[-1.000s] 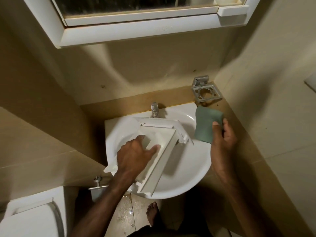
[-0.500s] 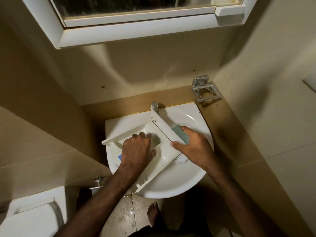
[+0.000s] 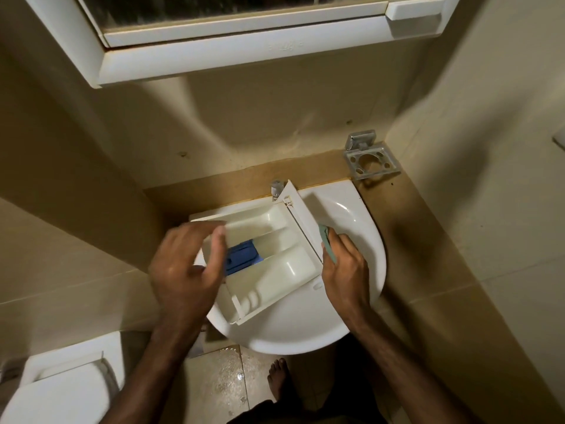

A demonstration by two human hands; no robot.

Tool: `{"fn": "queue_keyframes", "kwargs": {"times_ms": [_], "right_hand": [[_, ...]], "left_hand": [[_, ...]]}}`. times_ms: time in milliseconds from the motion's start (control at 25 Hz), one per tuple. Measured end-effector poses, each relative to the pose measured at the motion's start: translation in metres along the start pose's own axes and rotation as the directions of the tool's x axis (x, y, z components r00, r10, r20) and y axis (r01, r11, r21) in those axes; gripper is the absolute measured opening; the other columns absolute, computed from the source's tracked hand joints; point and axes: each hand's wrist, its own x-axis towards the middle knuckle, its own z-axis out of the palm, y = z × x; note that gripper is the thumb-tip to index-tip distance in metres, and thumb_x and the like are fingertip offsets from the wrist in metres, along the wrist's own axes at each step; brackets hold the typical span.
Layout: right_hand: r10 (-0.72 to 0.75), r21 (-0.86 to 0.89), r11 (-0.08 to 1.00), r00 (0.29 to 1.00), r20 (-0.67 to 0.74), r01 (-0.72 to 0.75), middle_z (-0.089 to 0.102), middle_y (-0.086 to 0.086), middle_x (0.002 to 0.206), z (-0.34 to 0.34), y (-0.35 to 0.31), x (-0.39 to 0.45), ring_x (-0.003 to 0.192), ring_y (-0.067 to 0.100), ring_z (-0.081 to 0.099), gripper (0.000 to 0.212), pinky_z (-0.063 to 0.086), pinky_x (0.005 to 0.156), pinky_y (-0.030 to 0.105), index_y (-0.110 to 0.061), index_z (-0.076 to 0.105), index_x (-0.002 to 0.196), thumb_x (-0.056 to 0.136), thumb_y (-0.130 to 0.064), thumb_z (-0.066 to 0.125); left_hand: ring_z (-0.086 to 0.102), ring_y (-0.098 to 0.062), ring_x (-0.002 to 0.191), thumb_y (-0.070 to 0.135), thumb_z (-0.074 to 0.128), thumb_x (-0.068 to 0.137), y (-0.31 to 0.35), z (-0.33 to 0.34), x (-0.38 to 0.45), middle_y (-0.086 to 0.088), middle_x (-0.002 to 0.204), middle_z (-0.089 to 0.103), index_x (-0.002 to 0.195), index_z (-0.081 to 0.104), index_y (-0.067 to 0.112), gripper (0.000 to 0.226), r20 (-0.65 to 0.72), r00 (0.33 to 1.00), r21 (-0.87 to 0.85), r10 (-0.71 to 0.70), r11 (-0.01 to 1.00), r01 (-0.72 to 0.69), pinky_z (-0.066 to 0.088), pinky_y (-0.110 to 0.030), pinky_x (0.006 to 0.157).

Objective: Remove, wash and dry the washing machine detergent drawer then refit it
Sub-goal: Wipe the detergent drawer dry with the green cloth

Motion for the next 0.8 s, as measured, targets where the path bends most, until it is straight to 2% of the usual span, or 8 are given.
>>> {"fn": "queue_keyframes", "kwargs": {"times_ms": [80,120,200,280,360,480,680,800], "right_hand": [[0.008,0.025,1.0,1.0,-0.008,-0.008,0.072,0.013,0.109,0.002,-0.002,-0.003,0.097,0.028,0.071,0.041,0.062,0.084,0.04,0.001,0.065,0.135,0.094,0.003,0.07],[0.023,0.043,0.999,1.0,-0.01,-0.022,0.072,0.013,0.11,0.002,-0.003,-0.004,0.098,0.026,0.071,0.041,0.061,0.085,0.037,0.001,0.065,0.135,0.095,0.002,0.07],[0.083,0.097,0.992,0.996,-0.011,-0.082,0.073,0.013,0.112,0.006,-0.008,-0.007,0.098,0.018,0.068,0.04,0.057,0.086,0.029,0.001,0.065,0.135,0.096,-0.001,0.07],[0.162,0.147,0.976,0.987,0.014,-0.163,0.074,0.011,0.113,0.009,-0.014,-0.009,0.098,0.011,0.062,0.039,0.053,0.087,0.026,-0.001,0.065,0.137,0.098,-0.005,0.069],[0.218,0.188,0.957,0.975,0.047,-0.223,0.073,0.009,0.116,0.013,-0.015,-0.01,0.101,0.009,0.06,0.038,0.053,0.09,0.027,-0.003,0.064,0.138,0.1,-0.008,0.066],[0.245,0.227,0.939,0.966,0.08,-0.257,0.073,0.006,0.118,0.017,-0.013,-0.014,0.103,0.01,0.062,0.037,0.052,0.093,0.026,-0.006,0.064,0.139,0.102,-0.011,0.064],[0.27,0.255,0.923,0.957,0.109,-0.289,0.074,0.004,0.114,0.026,-0.006,-0.021,0.104,0.02,0.069,0.034,0.058,0.095,0.04,-0.007,0.067,0.136,0.103,-0.014,0.062],[0.307,0.283,0.9,0.943,0.131,-0.333,0.074,0.002,0.108,0.028,-0.003,-0.021,0.1,0.019,0.069,0.031,0.058,0.092,0.044,-0.009,0.068,0.132,0.104,-0.018,0.06]], "left_hand": [[0.065,-0.023,0.089,0.008,0.062,0.104,-0.007,-0.009,-0.019,-0.01,0.1,0.071,0.106,0.074,0.003,0.013,-0.129,0.954,-0.12,-0.269,0.96,0.254,0.051,-0.036,0.078],[0.066,-0.025,0.095,0.006,0.06,0.104,-0.011,-0.008,-0.029,-0.014,0.108,0.07,0.114,0.07,0.004,0.014,-0.107,0.896,-0.244,-0.432,0.885,0.397,0.054,-0.04,0.083],[0.067,-0.022,0.105,0.009,0.059,0.103,-0.026,0.0,-0.047,-0.017,0.123,0.069,0.125,0.065,0.013,0.023,0.056,0.715,-0.488,-0.697,0.605,0.629,0.057,-0.045,0.091],[0.069,-0.023,0.11,0.027,0.057,0.096,-0.036,0.005,-0.058,-0.011,0.13,0.07,0.129,0.065,0.025,0.034,0.336,0.521,-0.557,-0.784,0.281,0.782,0.059,-0.04,0.084],[0.065,-0.033,0.119,0.037,0.047,0.092,-0.036,0.007,-0.063,-0.009,0.134,0.07,0.137,0.063,0.024,0.05,0.58,0.433,-0.511,-0.69,0.107,0.853,0.056,-0.041,0.083],[0.065,-0.029,0.112,0.026,0.033,0.102,-0.028,0.004,-0.058,-0.012,0.131,0.071,0.139,0.062,0.013,0.049,0.677,0.432,-0.5,-0.596,0.058,0.864,0.057,-0.036,0.077],[0.066,-0.034,0.117,0.035,0.044,0.091,-0.032,0.005,-0.05,-0.016,0.133,0.07,0.138,0.064,0.016,0.054,0.69,0.425,-0.459,-0.586,0.099,0.883,0.05,-0.047,0.095],[0.063,-0.037,0.119,0.033,0.043,0.087,-0.034,0.003,-0.047,-0.017,0.136,0.068,0.134,0.067,0.02,0.055,0.707,0.406,-0.458,-0.579,0.062,0.887,0.046,-0.051,0.097]]}}
